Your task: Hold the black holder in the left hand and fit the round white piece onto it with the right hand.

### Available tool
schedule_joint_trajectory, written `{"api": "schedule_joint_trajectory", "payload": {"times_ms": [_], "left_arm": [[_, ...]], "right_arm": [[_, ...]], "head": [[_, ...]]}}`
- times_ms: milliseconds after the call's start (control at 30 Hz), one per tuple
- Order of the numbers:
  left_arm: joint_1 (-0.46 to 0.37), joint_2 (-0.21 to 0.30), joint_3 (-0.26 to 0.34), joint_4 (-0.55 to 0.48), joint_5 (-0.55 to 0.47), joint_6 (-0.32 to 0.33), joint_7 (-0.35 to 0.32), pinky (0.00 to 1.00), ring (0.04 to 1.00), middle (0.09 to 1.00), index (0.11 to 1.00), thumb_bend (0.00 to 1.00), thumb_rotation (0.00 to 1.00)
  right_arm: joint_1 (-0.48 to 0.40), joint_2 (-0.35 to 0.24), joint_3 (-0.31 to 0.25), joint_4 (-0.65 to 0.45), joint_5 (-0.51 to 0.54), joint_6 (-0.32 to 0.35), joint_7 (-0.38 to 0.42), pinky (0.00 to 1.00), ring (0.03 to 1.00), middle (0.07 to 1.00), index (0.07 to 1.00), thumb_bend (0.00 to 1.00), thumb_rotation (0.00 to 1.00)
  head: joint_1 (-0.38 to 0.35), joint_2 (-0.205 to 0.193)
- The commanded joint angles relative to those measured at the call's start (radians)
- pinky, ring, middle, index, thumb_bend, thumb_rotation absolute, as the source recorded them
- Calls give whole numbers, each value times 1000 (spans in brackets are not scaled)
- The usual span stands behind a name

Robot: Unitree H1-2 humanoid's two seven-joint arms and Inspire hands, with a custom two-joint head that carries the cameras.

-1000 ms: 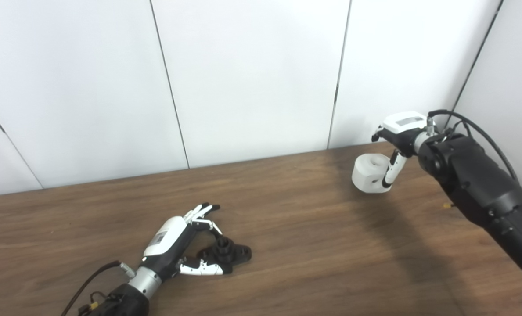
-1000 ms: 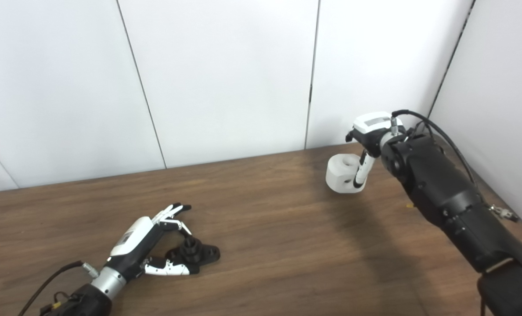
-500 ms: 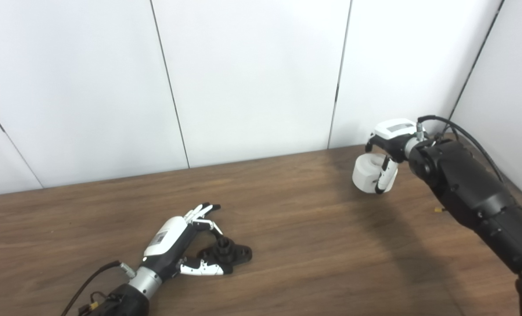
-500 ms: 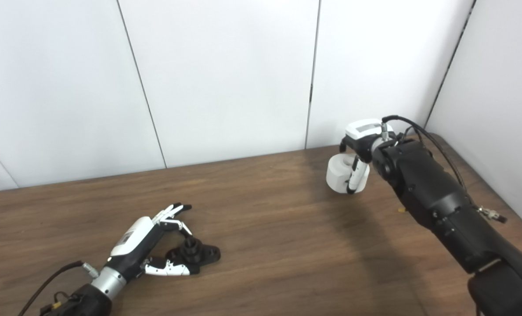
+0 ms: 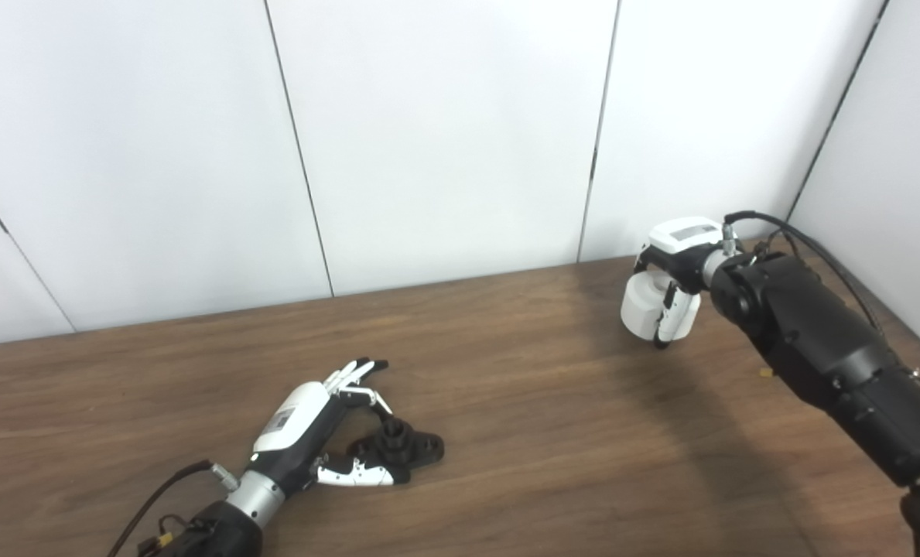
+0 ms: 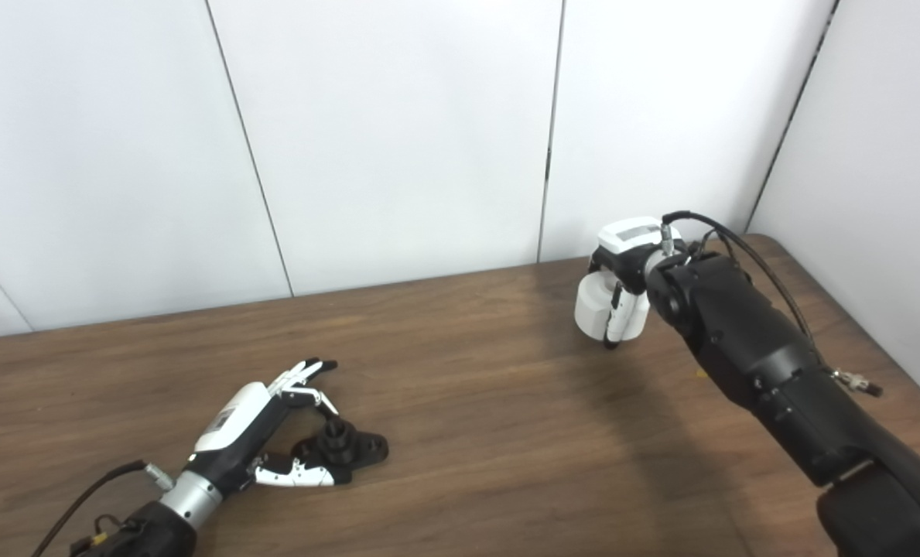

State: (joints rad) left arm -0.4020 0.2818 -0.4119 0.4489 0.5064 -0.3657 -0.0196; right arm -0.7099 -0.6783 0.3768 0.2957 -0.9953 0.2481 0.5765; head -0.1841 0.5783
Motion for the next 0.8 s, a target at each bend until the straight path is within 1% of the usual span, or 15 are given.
{"api": "schedule_joint_trajectory", "payload": {"times_ms": [0, 167, 300, 367, 533, 667, 733, 767], "left_arm": [[109, 2, -31, 60, 17, 6, -31, 997, 1000, 948, 484, 523, 55], [109, 3, -31, 63, 20, 1, -27, 987, 1000, 943, 484, 523, 55], [110, 3, -32, 60, 19, 4, -31, 997, 1000, 947, 484, 523, 55], [111, 3, -32, 56, 18, 8, -34, 1000, 1000, 947, 484, 523, 55], [109, 5, -29, 64, 12, -2, -33, 998, 1000, 945, 484, 523, 54], [109, 5, -29, 62, 16, 1, -32, 982, 1000, 944, 483, 523, 54], [110, 5, -31, 60, 19, 4, -32, 977, 1000, 945, 483, 524, 54], [110, 6, -31, 58, 18, 4, -33, 973, 1000, 944, 484, 523, 54]], "right_arm": [[-37, -22, -19, -14, -1, 6, -29, 906, 955, 936, 760, 934, 252], [-33, -27, -15, -12, -8, 6, -28, 907, 958, 940, 767, 912, 257], [-27, -29, -18, -14, -5, 3, -34, 906, 955, 937, 765, 916, 257], [-26, -31, -19, -13, -7, 3, -39, 905, 954, 936, 764, 918, 258], [-27, -35, -16, -9, -15, 4, -50, 894, 951, 933, 767, 906, 264], [-21, -31, -19, -14, -28, 18, -67, 894, 944, 926, 774, 891, 261], [-19, -26, -20, -11, -41, 25, -88, 888, 937, 920, 772, 885, 259], [-18, -24, -21, -11, -45, 29, -96, 891, 933, 917, 772, 881, 253]], "head": [[-2, -2], [-2, 4], [-2, 4], [-6, 11], [-11, 17], [-10, 15], [-10, 15], [-7, 23]]}}
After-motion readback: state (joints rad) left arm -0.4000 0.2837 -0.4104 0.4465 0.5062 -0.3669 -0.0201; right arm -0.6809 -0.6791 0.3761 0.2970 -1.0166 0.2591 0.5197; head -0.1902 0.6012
